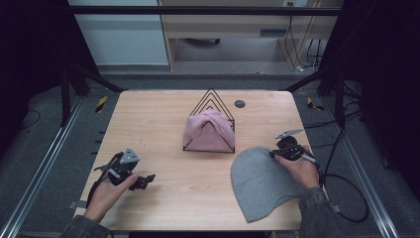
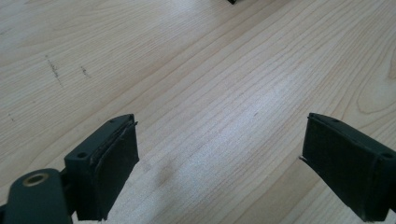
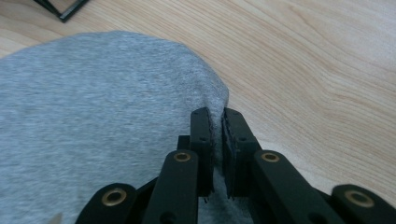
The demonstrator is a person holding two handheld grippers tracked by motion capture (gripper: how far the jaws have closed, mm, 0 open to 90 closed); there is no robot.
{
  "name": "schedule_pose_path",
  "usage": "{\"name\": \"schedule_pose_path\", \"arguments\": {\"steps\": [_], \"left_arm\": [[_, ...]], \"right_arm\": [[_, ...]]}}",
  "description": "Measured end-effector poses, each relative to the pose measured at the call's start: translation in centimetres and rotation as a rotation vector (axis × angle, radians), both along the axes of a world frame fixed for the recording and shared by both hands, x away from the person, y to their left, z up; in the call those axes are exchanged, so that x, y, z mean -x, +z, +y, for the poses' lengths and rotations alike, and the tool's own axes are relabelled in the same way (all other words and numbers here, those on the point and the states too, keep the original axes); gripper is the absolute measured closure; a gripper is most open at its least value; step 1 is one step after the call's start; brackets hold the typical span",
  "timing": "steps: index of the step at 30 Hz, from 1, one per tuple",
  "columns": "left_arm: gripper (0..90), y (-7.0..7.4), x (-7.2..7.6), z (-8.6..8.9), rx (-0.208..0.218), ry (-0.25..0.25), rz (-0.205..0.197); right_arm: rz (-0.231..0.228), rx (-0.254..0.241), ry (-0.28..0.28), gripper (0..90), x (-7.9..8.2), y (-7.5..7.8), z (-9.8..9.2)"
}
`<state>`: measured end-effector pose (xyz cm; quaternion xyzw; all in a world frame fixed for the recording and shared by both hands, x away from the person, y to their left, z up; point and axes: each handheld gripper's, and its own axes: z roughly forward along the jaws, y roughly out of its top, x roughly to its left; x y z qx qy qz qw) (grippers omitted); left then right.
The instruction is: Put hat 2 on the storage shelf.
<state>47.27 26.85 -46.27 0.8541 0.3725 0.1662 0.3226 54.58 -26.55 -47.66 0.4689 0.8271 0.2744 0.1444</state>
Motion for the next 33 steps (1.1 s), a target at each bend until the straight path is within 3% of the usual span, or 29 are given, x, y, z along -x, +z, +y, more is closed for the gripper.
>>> {"name": "schedule_pose_path", "arguments": {"steps": [8,9,25,27,33], "left_arm": [[9.9,-0.1,0.0,-0.2,-0.006,-0.009,0.011],[9.9,-0.1,0.0,-0.2,-0.003,-0.016,0.013],[9.6,-0.4,-0.1,-0.6,-0.001,-0.036,0.034],[9.6,-0.4,-0.1,-0.6,0.034,-0.045,0.046],[9.7,-0.3,-0.1,-0.6,0.068,-0.051,0.05]], "right_arm": [[-0.058,-0.068,0.022,85.1,1.9,2.0,0.2],[-0.082,-0.119,0.026,85.2,2.6,2.6,0.3],[-0.228,-0.157,0.169,85.6,6.4,6.6,3.9],[-0.238,-0.173,0.18,85.7,6.6,7.0,4.3],[-0.278,-0.192,0.228,86.1,7.3,9.5,5.6]]}}
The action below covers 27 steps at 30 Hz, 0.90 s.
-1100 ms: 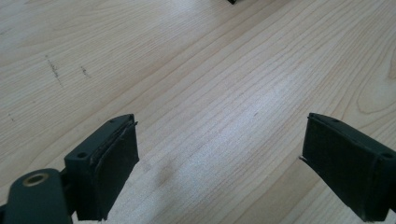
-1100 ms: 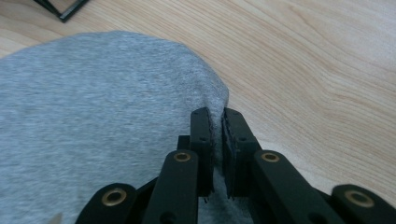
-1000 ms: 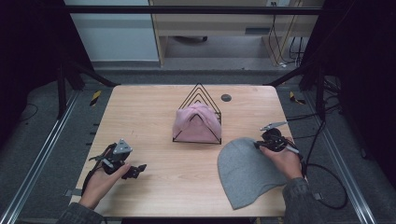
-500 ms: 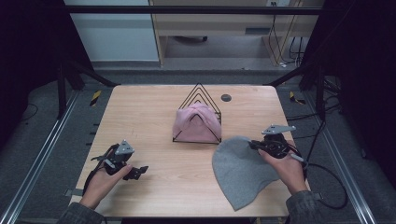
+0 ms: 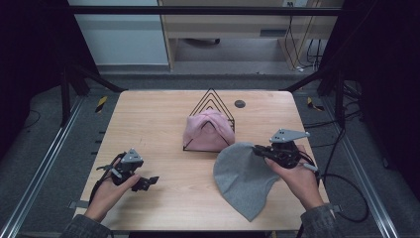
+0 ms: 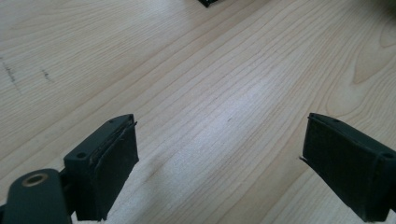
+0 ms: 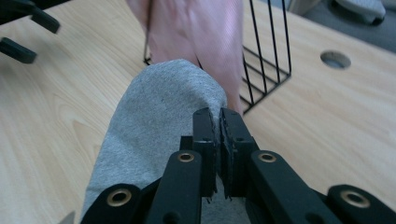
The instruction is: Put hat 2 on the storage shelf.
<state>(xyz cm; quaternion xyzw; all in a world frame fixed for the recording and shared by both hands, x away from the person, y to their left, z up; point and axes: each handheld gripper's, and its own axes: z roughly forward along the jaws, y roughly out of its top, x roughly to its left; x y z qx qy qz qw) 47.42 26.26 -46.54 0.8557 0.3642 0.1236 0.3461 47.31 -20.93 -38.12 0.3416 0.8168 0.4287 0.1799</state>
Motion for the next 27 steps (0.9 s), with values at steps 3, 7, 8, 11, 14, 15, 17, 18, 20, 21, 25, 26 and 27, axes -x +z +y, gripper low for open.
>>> {"name": "schedule_pose_path", "arguments": {"steps": [3,7,8,11,14,15,17,18,20,21,25,26,27], "left_arm": [[9.7,0.1,0.1,-0.1,-0.009,-0.012,-0.008],[9.6,0.2,0.2,-0.2,0.011,-0.02,-0.012],[9.6,0.4,0.3,-0.2,0.027,-0.028,-0.016],[9.6,0.4,0.3,-0.3,0.038,-0.033,-0.02],[9.5,0.6,0.4,-0.4,0.044,-0.042,-0.026],[9.6,0.6,0.5,-0.4,0.051,-0.044,-0.027],[9.6,0.7,0.5,-0.4,0.056,-0.047,-0.032],[9.6,0.8,0.5,-0.4,0.064,-0.053,-0.031],[9.6,0.8,0.6,-0.5,0.075,-0.061,-0.031],[9.5,0.8,0.6,-0.6,0.077,-0.068,-0.032],[9.6,0.8,0.7,-0.7,0.078,-0.083,-0.031],[9.6,0.8,0.7,-0.7,0.078,-0.083,-0.031],[9.6,0.9,0.7,-0.8,0.076,-0.084,-0.034]], "right_arm": [[-0.034,-0.001,0.033,86.2,0.6,1.5,1.1],[-0.069,0.003,0.074,86.2,1.2,3.3,2.6],[-0.078,0.002,0.085,86.2,1.4,3.7,3.0],[-0.109,0.015,0.112,86.3,1.7,5.1,4.1],[-0.133,0.022,0.118,86.4,2.0,6.1,4.9],[-0.143,0.025,0.126,86.4,2.1,6.5,5.3],[-0.158,0.023,0.14,86.4,2.3,7.3,6.0],[-0.169,0.023,0.15,86.5,2.3,8.0,6.6],[-0.177,0.025,0.16,86.5,2.3,8.6,7.1],[-0.178,0.02,0.167,86.5,2.3,8.9,7.3],[-0.174,0.032,0.185,86.5,2.2,10.0,8.2],[-0.174,0.032,0.185,86.5,2.2,10.0,8.2],[-0.176,0.036,0.194,86.5,2.2,10.6,8.6]]}}
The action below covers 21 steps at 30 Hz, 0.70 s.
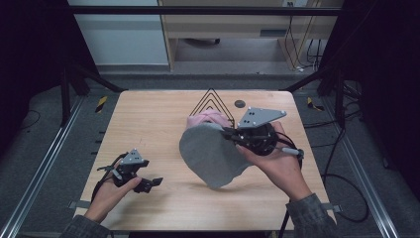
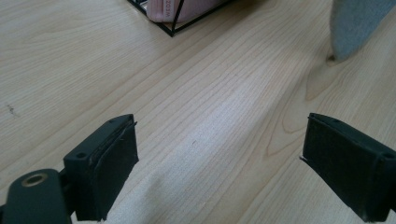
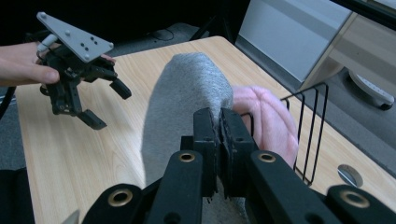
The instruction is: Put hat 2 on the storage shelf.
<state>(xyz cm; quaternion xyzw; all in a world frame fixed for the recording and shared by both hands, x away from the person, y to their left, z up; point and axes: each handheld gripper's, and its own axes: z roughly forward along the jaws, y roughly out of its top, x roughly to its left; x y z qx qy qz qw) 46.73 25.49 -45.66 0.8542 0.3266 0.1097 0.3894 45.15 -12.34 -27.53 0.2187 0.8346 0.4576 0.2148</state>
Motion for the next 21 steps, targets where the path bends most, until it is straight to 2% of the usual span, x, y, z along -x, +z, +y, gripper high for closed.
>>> {"name": "schedule_pose_path", "arguments": {"steps": [4,6,13,17,20,21], "left_arm": [[9.6,0.2,0.1,-0.1,0.02,-0.006,-0.011],[9.6,0.2,0.2,-0.2,0.016,-0.021,-0.011],[9.6,0.4,0.4,-0.6,0.025,-0.045,-0.01],[9.7,0.7,0.6,-1.2,0.049,-0.077,-0.012],[9.7,1.3,0.8,-2.1,0.044,-0.106,-0.026],[9.8,2.0,0.9,-2.7,0.038,-0.127,-0.038]], "right_arm": [[-0.005,0.005,0.011,86.5,-0.2,0.9,0.5],[-0.014,0.014,0.017,86.4,-0.3,1.3,0.7],[-0.016,0.02,0.022,86.7,-0.4,1.5,1.2],[-0.018,0.013,0.034,86.6,-0.5,1.9,1.4],[-0.022,0.001,0.033,86.6,-0.5,2.4,1.4],[-0.022,-0.005,0.032,86.6,-0.5,2.5,1.5]]}}
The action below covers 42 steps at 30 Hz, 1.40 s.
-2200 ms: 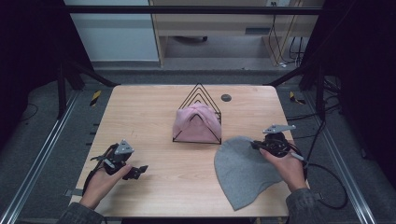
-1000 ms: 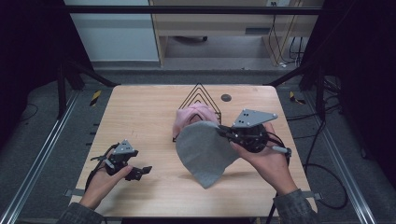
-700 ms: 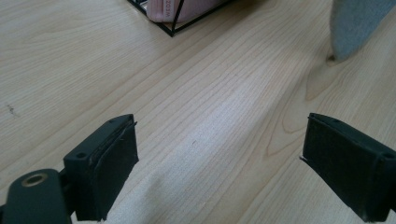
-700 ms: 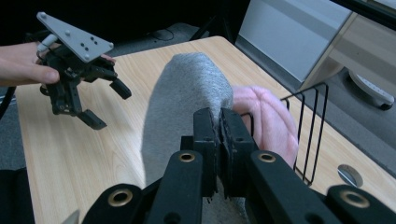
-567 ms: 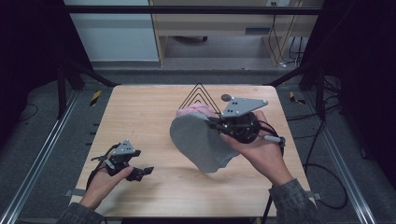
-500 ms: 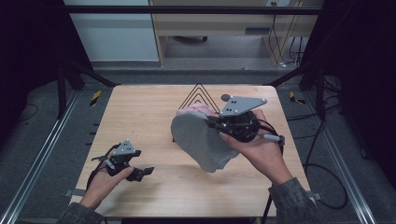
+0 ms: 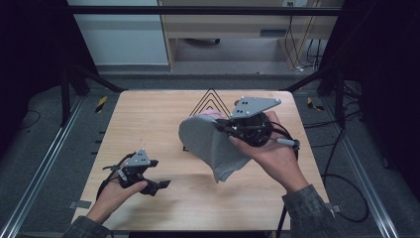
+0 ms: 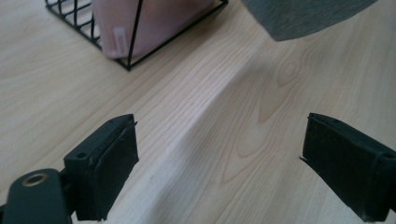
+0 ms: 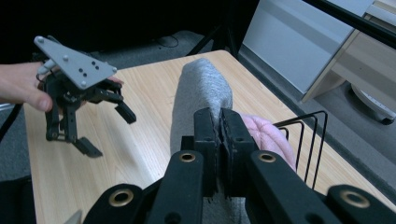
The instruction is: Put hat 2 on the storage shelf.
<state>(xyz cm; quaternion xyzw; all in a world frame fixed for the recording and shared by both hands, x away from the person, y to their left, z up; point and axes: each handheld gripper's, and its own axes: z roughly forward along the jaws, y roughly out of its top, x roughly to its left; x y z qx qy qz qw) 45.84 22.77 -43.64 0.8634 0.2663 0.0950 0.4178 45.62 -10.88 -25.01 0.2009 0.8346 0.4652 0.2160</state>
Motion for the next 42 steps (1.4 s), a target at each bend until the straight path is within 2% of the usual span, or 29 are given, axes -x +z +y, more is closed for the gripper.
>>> {"name": "schedule_pose_path", "arguments": {"steps": [1,4,8,11,15,16,18,20,23,26,33,36,37,38,39,42], "left_arm": [[9.8,0.0,0.0,0.0,0.0,0.0,0.0],[10.0,1.5,-0.1,-0.9,0.004,-0.02,-0.021],[10.2,2.4,-0.4,-1.3,0.003,-0.032,-0.031],[13.0,3.1,-1.0,-1.7,0.018,-0.015,-0.048],[14.2,3.6,-1.8,-2.1,0.043,-0.008,-0.045],[15.5,3.9,-2.1,-2.3,0.063,-0.003,-0.042],[15.8,4.0,-2.3,-2.3,0.065,-0.005,-0.044],[20.7,4.7,-2.6,-2.6,0.076,-0.016,-0.05],[24.2,5.2,-2.9,-2.8,0.071,-0.022,-0.062],[26.9,5.8,-3.3,-3.1,0.083,-0.022,-0.072],[30.1,6.1,-4.1,-3.9,0.086,-0.047,-0.082],[42.2,6.1,-4.4,-4.0,0.093,-0.052,-0.081],[42.2,6.0,-4.4,-4.1,0.094,-0.057,-0.082],[53.8,5.9,-4.5,-4.2,0.087,-0.062,-0.086],[53.8,5.8,-4.6,-4.4,0.08,-0.063,-0.086],[69.2,5.5,-5.2,-4.6,0.092,-0.05,-0.058]], "right_arm": [[0.001,-0.003,-0.001,86.6,0.0,0.1,0.0],[-0.003,-0.003,-0.003,86.6,0.0,0.5,0.3],[-0.009,-0.009,0.003,86.6,0.0,1.1,0.6],[-0.019,-0.009,0.019,86.6,0.0,1.5,1.1],[-0.02,-0.014,0.021,86.6,0.0,1.7,1.4],[-0.022,-0.011,0.024,86.6,0.0,1.8,1.6],[-0.023,-0.008,0.025,86.6,0.0,1.9,1.7],[-0.019,-0.006,0.033,86.5,0.1,2.0,2.0],[-0.019,-0.003,0.038,86.5,0.2,1.9,2.3],[-0.02,0.004,0.043,86.5,0.3,1.9,2.6],[-0.011,0.007,0.038,86.4,0.1,1.6,2.7],[-0.007,0.008,0.037,86.4,0.1,1.3,2.6],[-0.007,0.008,0.036,86.4,0.0,1.2,2.6],[-0.003,0.004,0.032,86.4,-0.1,1.0,2.5],[-0.003,0.004,0.032,86.4,-0.1,1.0,2.5],[0.008,0.002,0.006,86.4,-0.3,0.5,2.1]]}}
